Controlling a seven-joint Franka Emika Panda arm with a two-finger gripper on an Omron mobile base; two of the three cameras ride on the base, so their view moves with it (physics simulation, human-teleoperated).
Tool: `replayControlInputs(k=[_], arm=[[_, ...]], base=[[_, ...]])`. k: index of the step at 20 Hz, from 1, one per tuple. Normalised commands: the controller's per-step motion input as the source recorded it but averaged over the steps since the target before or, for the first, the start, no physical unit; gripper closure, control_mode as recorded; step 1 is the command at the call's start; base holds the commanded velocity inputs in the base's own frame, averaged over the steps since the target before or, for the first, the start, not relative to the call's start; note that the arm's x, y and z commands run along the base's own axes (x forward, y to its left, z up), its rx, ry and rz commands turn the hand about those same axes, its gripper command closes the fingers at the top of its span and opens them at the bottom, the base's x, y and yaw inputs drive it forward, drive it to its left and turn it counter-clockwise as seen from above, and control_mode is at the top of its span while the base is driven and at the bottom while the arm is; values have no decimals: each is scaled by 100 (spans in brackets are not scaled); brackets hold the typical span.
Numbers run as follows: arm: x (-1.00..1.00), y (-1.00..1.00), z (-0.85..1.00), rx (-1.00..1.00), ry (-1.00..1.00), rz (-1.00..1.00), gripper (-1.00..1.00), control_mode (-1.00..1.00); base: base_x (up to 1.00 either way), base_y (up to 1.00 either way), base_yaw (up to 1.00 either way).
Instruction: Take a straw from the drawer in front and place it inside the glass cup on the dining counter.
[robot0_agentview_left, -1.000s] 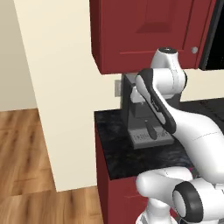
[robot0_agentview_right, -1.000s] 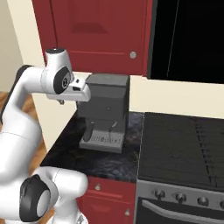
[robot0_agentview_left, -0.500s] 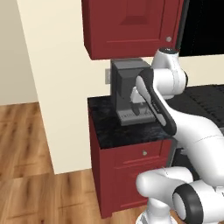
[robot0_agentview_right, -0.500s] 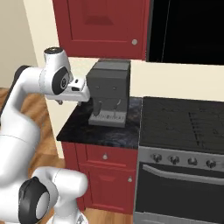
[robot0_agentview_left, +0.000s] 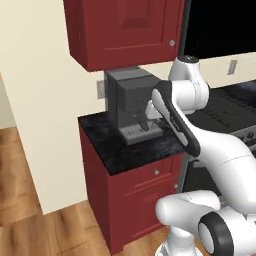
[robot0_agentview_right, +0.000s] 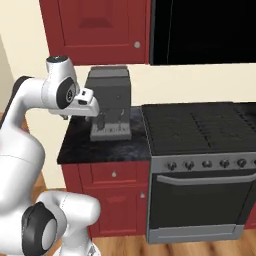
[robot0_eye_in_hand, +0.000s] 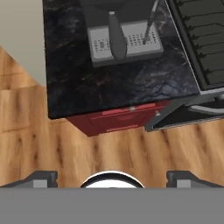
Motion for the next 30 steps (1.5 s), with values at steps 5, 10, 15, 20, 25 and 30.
replayControlInputs(k=[5,10,15,20,25,30], arm=[[0,0,0,0,0,0,-100,100],[0,0,0,0,0,0,-100,100],[0,0,0,0,0,0,-100,100],[0,0,0,0,0,0,-100,100],[0,0,0,0,0,0,-100,100],[0,0,0,0,0,0,-100,100]], base=[[-7,75,-48],[-4,75,-46],[0,64,-43],[0,59,-42],[1,61,-41],[10,64,-37]])
